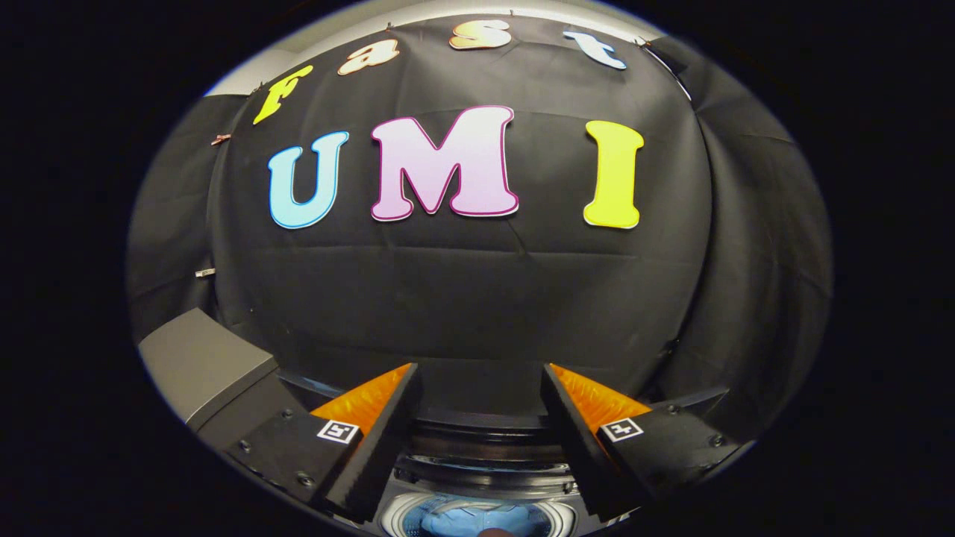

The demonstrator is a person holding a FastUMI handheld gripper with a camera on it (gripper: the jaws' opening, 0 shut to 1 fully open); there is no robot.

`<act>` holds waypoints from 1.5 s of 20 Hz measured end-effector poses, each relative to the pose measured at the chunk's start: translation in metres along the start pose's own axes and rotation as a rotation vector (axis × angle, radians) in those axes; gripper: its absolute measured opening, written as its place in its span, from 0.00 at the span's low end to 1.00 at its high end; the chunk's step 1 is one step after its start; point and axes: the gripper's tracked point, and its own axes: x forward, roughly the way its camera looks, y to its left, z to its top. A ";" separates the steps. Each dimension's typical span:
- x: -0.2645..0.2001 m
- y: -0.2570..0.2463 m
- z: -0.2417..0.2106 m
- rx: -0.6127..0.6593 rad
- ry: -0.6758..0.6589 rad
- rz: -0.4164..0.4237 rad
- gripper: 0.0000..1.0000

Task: Put the clothes into the washing machine and then close the washing machine lid.

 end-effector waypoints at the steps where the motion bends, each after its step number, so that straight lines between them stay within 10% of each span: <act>1: -0.002 0.000 0.000 -0.004 0.002 0.002 1.00; 21: -0.001 -0.004 0.011 -0.018 0.037 0.070 1.00; 30: -0.039 0.022 -0.036 -0.005 0.207 -0.022 1.00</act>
